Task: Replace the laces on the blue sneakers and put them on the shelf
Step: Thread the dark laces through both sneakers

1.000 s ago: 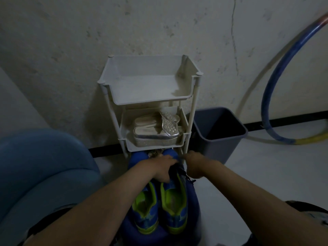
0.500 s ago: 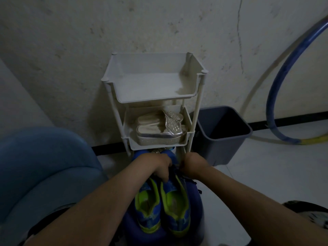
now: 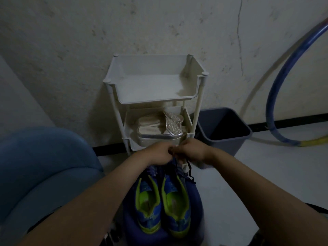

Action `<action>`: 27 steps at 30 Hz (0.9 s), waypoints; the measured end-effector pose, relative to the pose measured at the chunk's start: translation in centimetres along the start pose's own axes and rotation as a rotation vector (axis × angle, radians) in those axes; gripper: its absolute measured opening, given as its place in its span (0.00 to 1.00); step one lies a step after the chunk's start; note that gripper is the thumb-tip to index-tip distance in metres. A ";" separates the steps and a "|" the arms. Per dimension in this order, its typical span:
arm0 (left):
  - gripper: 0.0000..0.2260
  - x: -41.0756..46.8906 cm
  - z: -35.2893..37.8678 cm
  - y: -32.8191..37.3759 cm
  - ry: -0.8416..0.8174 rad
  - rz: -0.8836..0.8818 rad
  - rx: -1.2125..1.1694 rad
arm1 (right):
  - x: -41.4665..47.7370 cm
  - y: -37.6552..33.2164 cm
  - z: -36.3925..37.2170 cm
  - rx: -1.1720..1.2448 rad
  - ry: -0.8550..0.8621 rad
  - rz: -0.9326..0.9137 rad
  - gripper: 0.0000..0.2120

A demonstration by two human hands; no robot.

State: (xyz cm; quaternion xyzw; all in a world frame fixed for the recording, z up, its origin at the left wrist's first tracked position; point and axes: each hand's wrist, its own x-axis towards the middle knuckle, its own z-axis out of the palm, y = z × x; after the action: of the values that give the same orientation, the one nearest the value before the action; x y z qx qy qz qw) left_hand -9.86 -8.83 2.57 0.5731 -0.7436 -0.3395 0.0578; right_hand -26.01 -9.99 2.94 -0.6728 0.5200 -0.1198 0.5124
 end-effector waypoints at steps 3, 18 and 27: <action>0.11 -0.8 -1.6 1.5 0.028 0.004 -0.258 | -0.9 -1.8 -1.0 0.104 0.006 -0.077 0.15; 0.08 -2.2 -3.2 0.6 0.240 -0.076 -0.814 | -0.2 -2.1 0.7 -0.235 0.335 -0.072 0.05; 0.10 -4.2 -6.4 2.1 0.384 -0.031 -1.174 | 0.0 -1.4 1.3 -0.341 0.132 -0.133 0.15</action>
State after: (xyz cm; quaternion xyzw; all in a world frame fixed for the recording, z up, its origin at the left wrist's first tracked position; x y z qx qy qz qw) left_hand -7.09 -7.62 9.95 0.5073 -0.4003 -0.5837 0.4916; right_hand -24.28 -9.32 3.50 -0.7735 0.5195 -0.1074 0.3468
